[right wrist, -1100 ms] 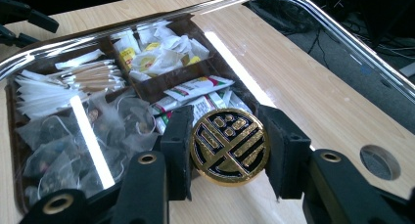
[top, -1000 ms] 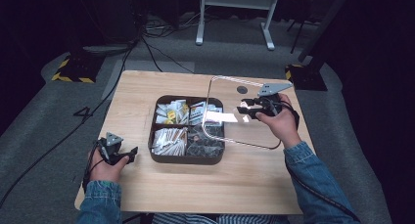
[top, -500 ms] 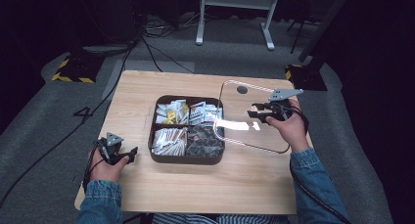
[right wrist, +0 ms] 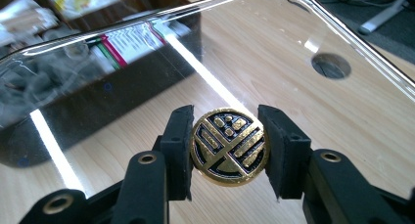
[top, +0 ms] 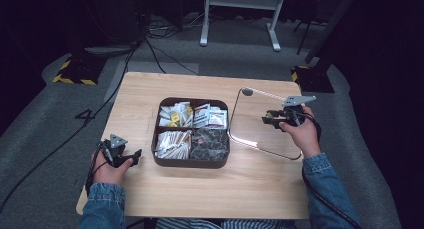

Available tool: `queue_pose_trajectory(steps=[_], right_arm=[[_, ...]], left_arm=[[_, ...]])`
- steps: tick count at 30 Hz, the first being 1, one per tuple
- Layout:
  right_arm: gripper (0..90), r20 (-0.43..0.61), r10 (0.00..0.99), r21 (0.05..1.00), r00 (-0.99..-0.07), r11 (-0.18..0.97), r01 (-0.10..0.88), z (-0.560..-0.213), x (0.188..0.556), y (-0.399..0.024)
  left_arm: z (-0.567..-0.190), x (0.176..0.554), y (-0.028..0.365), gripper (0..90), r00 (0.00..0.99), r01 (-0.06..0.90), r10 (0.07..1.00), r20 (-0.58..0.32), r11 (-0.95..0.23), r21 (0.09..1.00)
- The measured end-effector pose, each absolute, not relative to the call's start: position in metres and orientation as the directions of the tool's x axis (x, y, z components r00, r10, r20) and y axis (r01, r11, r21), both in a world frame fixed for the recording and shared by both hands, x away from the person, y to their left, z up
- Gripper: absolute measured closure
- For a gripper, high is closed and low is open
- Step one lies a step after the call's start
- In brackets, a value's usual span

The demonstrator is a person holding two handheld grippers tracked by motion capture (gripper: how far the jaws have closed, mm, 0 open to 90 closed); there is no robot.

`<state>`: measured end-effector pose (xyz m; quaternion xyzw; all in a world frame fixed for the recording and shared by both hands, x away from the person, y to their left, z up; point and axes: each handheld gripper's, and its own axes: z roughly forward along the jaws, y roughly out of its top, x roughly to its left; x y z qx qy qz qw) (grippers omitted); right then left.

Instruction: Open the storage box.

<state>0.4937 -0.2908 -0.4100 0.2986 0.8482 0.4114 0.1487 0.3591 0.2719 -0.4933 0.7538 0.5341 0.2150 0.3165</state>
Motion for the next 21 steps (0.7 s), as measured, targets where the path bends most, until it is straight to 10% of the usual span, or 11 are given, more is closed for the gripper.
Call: queue_pose_trajectory(steps=[21], right_arm=[[59.2,0.018,0.699,0.722,-0.715,0.485,0.492,-0.461,0.507,-0.32]], left_arm=[[-0.494,0.367,0.27,31.0,0.346,0.666,0.938,-0.022,-0.229,0.71]])
